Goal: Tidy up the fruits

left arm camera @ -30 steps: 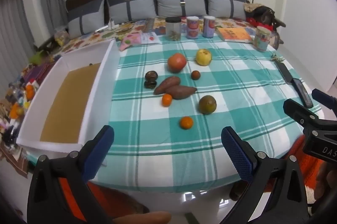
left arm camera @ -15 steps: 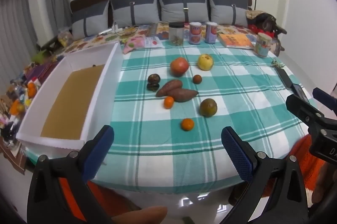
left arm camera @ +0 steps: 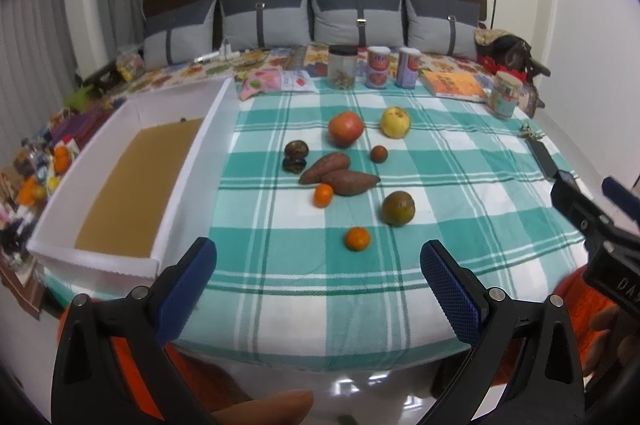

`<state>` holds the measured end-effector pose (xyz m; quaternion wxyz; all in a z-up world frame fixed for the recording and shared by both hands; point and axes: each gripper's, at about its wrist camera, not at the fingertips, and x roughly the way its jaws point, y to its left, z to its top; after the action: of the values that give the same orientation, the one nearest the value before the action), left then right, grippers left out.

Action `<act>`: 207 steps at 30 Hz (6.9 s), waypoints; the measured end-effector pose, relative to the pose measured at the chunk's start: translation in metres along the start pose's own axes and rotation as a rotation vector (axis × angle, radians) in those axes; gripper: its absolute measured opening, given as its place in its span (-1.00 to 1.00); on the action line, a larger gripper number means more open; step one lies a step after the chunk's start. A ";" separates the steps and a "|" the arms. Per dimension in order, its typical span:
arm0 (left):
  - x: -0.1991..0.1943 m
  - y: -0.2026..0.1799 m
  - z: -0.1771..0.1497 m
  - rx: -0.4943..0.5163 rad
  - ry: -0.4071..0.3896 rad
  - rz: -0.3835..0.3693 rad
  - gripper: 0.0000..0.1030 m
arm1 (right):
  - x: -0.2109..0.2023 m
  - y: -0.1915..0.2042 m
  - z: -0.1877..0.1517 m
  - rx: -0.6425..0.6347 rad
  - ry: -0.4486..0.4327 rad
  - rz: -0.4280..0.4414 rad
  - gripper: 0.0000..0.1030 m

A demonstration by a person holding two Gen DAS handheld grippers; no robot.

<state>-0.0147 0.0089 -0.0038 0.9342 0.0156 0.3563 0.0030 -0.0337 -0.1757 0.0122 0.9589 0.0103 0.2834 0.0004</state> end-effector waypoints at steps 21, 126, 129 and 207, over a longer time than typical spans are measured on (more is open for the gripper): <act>0.002 -0.002 -0.011 0.007 0.019 -0.002 0.99 | 0.001 0.013 -0.006 -0.042 0.015 0.044 1.00; 0.136 -0.027 -0.029 0.068 0.228 -0.110 0.98 | 0.066 -0.019 -0.042 0.018 0.116 0.016 1.00; 0.147 -0.030 -0.031 0.075 0.224 -0.098 0.98 | 0.076 -0.021 -0.049 0.032 0.159 0.033 1.00; 0.114 0.073 0.060 -0.129 0.194 -0.321 -0.44 | 0.195 0.100 0.044 -0.049 0.597 0.569 -0.05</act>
<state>0.1107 0.0821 -0.0325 0.8830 -0.1018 0.4418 -0.1215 0.1539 -0.0748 -0.0550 0.7962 0.0648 0.5348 0.2754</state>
